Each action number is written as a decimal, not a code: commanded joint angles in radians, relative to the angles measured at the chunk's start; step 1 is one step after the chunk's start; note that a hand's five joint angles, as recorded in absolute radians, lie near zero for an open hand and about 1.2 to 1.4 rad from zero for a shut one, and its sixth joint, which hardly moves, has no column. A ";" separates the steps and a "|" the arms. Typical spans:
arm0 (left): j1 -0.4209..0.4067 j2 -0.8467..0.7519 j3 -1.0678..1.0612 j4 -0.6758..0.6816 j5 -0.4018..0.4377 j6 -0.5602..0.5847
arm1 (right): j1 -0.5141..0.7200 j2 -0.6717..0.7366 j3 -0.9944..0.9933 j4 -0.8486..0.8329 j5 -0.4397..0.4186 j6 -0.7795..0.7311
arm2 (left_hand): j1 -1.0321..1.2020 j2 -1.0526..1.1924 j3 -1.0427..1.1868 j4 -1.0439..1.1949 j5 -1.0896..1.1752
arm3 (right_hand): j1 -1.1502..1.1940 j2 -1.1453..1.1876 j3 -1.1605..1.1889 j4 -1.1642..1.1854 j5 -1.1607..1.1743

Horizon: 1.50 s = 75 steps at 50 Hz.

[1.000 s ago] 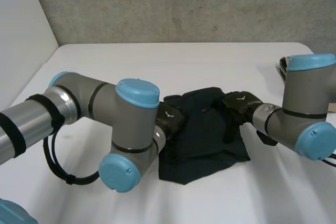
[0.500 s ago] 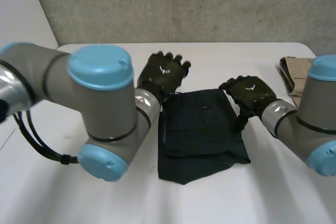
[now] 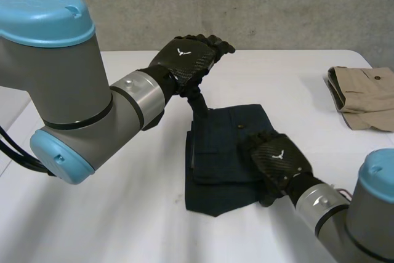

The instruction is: Fold the laundry.

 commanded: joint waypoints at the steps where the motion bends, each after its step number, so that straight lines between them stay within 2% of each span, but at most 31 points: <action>1: -0.008 -0.001 0.000 -0.013 -0.005 0.002 | 0.022 0.087 -0.021 -0.110 0.014 -0.008 | 0.010 0.007 -0.030 -0.025 -0.043 | 0.036 -0.046 -0.015 -0.060 -0.068; 10: -0.010 -0.001 -0.009 -0.013 -0.006 0.002 | 0.021 0.150 -0.043 -0.141 0.011 -0.072 | 0.010 0.007 -0.030 -0.025 -0.043 | 0.036 -0.046 -0.015 -0.060 -0.068; 21: -0.008 0.004 -0.016 -0.011 -0.006 0.002 | 0.021 0.196 -0.090 -0.193 0.013 -0.084 | 0.010 0.007 -0.030 -0.025 -0.043 | 0.486 0.405 0.436 0.390 0.382; 33: -0.007 0.005 -0.022 -0.011 -0.006 -0.001 | 0.019 0.265 -0.196 -0.191 0.008 -0.084 | 0.010 0.007 -0.030 -0.025 -0.043 | 0.730 0.649 0.680 0.634 0.626; 39: -0.003 0.009 -0.031 -0.011 -0.006 -0.001 | 0.019 0.312 -0.262 -0.177 0.003 -0.081 | 0.010 0.007 -0.030 -0.025 -0.043 | 1.006 0.924 0.955 0.910 0.902; 40: -0.003 0.010 -0.034 -0.011 -0.006 -0.001 | 0.016 0.317 -0.268 -0.177 -0.003 -0.077 | 0.010 0.007 -0.030 -0.025 -0.043 | 1.255 1.174 1.205 1.159 1.151; 50: 0.004 0.018 -0.042 -0.010 -0.008 -0.003 | 0.004 0.337 -0.348 -0.153 -0.015 -0.080 | 0.010 0.007 -0.030 -0.025 -0.043 | 1.258 1.176 1.207 1.162 1.154; 55: 0.004 0.019 -0.042 -0.008 -0.009 -0.003 | -0.088 0.346 -0.417 -0.101 -0.024 -0.084 | 0.010 0.007 -0.030 -0.025 -0.043 | 1.258 1.176 1.207 1.162 1.154; 62: 0.006 0.022 -0.054 -0.008 -0.009 -0.004 | -0.277 0.358 -0.486 -0.027 -0.101 -0.165 | 0.010 0.007 -0.030 -0.025 -0.043 | 1.258 1.176 1.207 1.162 1.154; 66: 0.006 0.019 -0.057 -0.008 -0.011 -0.004 | -0.370 0.394 -0.556 -0.016 -0.174 -0.250 | 0.010 0.007 -0.030 -0.025 -0.043 | 1.258 1.176 1.207 1.162 1.154; 71: 0.009 0.016 -0.068 -0.007 -0.011 -0.004 | -0.416 0.461 -0.656 0.014 -0.245 -0.265 | 0.010 0.007 -0.030 -0.025 -0.043 | 1.258 1.176 1.207 1.162 1.154; 75: 0.010 0.012 -0.071 -0.005 -0.013 -0.004 | -0.424 0.529 -0.782 0.109 -0.280 -0.262 | 0.010 0.007 -0.030 -0.025 -0.043 | 1.258 1.176 1.207 1.162 1.154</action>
